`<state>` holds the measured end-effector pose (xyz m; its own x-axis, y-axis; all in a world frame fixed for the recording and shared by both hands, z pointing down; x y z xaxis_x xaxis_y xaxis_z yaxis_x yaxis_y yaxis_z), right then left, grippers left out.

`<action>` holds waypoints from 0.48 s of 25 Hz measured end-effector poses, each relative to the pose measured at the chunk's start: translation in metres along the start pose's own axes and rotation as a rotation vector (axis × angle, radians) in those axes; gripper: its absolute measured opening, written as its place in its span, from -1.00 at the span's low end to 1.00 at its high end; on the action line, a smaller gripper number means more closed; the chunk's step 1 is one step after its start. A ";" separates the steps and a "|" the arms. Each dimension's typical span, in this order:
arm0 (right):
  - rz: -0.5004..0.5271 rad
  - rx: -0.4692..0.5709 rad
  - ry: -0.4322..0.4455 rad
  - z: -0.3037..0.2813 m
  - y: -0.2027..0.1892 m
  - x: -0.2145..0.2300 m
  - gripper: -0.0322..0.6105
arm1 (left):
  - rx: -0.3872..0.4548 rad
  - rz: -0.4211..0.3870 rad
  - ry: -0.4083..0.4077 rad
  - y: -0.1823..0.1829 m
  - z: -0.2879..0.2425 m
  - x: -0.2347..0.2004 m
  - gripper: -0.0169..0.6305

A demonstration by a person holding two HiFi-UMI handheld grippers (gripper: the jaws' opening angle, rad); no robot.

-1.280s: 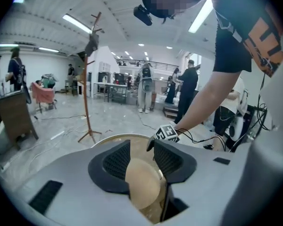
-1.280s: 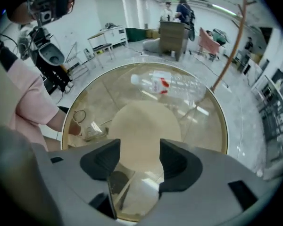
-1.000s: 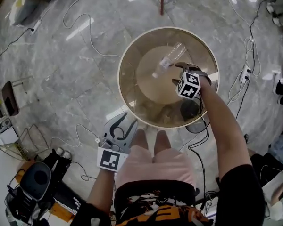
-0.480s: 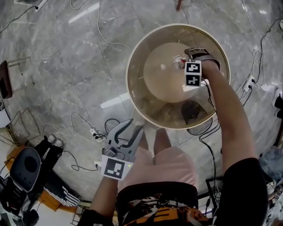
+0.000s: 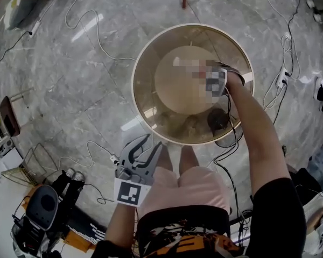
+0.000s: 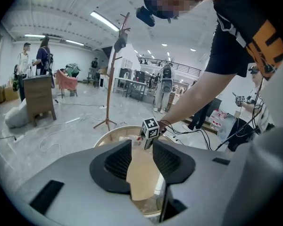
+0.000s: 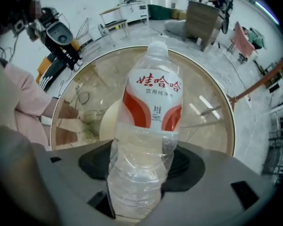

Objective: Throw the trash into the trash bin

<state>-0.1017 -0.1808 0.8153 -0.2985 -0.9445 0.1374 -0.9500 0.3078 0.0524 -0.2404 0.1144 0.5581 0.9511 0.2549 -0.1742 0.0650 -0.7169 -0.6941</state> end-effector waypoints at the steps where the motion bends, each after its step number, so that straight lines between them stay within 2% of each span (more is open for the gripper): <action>1: -0.041 0.018 0.009 0.003 -0.009 -0.002 0.05 | 0.000 -0.020 -0.009 0.004 -0.002 0.004 -0.47; 2: -0.085 0.039 0.017 0.006 -0.020 -0.005 0.05 | 0.002 -0.023 -0.014 0.006 -0.003 0.009 -0.47; 5: -0.221 0.104 0.042 0.016 -0.057 -0.021 0.06 | 0.032 0.088 -0.014 0.010 -0.008 0.026 -0.47; 6: -0.275 0.122 0.051 0.018 -0.073 -0.027 0.06 | 0.036 0.088 -0.022 0.014 -0.010 0.030 -0.47; 8: -0.416 0.158 0.074 0.024 -0.112 -0.041 0.06 | 0.037 0.047 -0.052 0.027 -0.017 0.036 -0.47; 12: -0.798 0.237 0.121 0.028 -0.202 -0.091 0.06 | 0.043 -0.043 -0.146 0.062 -0.030 0.051 -0.47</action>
<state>0.1143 -0.1606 0.7642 0.4698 -0.8456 0.2536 -0.8701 -0.4920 -0.0286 -0.1787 0.0637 0.5274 0.8937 0.3785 -0.2410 0.0887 -0.6756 -0.7319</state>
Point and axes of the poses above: the fingertips, and each gripper's own axes: z backward along the fingers, x to its right, y out of its top, the point moved 10 cm from there along z, backward along the fingers, and after that the axes turned 10 degrees about -x, right-handed, at the moved point
